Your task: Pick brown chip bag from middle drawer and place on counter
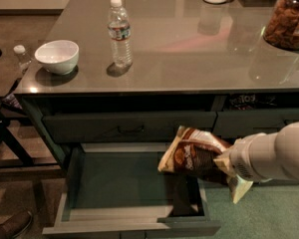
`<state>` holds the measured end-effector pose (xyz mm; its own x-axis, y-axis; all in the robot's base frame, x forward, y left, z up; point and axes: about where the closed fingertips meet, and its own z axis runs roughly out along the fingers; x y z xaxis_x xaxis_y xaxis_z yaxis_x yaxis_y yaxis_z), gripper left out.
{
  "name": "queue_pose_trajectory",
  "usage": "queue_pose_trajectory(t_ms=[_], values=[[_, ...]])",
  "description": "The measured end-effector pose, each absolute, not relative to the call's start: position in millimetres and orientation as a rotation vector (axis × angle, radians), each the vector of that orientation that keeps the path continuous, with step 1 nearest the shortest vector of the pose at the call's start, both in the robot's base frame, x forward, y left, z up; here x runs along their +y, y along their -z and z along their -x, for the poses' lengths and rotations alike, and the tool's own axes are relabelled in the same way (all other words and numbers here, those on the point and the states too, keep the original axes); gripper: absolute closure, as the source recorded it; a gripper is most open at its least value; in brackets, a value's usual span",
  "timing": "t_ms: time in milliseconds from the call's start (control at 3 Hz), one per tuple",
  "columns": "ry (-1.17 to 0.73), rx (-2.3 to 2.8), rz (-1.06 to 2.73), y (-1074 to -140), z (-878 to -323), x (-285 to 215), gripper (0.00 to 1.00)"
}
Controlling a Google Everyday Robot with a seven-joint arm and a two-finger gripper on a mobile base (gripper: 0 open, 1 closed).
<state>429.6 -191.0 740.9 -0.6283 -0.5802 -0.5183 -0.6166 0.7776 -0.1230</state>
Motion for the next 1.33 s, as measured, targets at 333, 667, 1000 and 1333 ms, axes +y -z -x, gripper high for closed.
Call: queue_pose_trajectory(t_ms=[333, 667, 1000, 1333], values=[[-0.016, 2.345, 0.846, -807.2, -414.6, -207.8, 1.0], [-0.006, 2.329, 0.852, -815.3, -412.9, -206.2, 1.0], [-0.044, 2.304, 0.836, -823.3, -414.4, -202.8, 1.0], [-0.07, 2.225, 0.793, -865.5, -411.2, -208.7, 1.0]])
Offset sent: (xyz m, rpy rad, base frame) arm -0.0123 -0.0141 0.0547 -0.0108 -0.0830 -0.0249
